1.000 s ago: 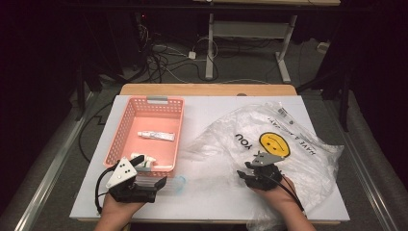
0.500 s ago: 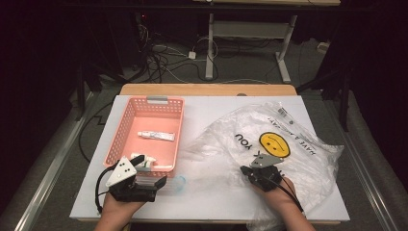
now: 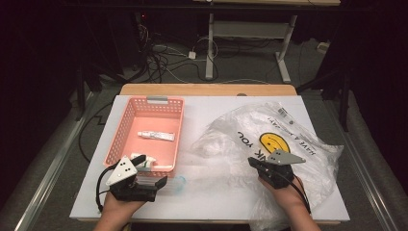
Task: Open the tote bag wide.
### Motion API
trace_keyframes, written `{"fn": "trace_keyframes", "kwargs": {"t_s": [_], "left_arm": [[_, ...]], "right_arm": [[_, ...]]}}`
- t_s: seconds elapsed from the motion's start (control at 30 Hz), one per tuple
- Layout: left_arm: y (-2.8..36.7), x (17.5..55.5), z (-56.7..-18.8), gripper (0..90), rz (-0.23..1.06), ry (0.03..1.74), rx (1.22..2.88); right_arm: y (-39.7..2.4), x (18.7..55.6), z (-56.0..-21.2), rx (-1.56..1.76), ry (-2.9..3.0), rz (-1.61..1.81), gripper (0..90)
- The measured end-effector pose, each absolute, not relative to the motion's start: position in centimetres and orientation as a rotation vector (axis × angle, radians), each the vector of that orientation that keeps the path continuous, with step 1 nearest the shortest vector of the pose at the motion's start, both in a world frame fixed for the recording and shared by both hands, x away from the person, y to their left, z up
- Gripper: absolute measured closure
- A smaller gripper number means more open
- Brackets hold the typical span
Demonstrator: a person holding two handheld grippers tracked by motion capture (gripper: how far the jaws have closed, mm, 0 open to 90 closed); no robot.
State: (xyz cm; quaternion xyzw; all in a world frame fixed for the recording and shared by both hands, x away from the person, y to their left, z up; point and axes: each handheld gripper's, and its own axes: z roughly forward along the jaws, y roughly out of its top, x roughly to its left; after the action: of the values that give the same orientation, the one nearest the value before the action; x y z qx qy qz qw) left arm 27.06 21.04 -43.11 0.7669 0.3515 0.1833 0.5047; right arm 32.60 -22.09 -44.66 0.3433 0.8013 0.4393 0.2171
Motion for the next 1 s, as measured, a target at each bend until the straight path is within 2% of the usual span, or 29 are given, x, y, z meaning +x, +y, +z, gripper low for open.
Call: {"fn": "trace_keyframes", "kwargs": {"t_s": [0.53, 1.0], "left_arm": [[21.0, 27.2, -43.2, 0.0, 0.453, 0.888, 1.848], [21.8, 27.2, -43.2, 0.0, 0.467, 0.908, 1.834]], "right_arm": [[-22.0, 33.5, -41.8, 0.970, 2.108, 1.323, 90.0], [-22.1, 33.2, -37.9, 0.869, 1.962, 1.444, 90.0]]}}
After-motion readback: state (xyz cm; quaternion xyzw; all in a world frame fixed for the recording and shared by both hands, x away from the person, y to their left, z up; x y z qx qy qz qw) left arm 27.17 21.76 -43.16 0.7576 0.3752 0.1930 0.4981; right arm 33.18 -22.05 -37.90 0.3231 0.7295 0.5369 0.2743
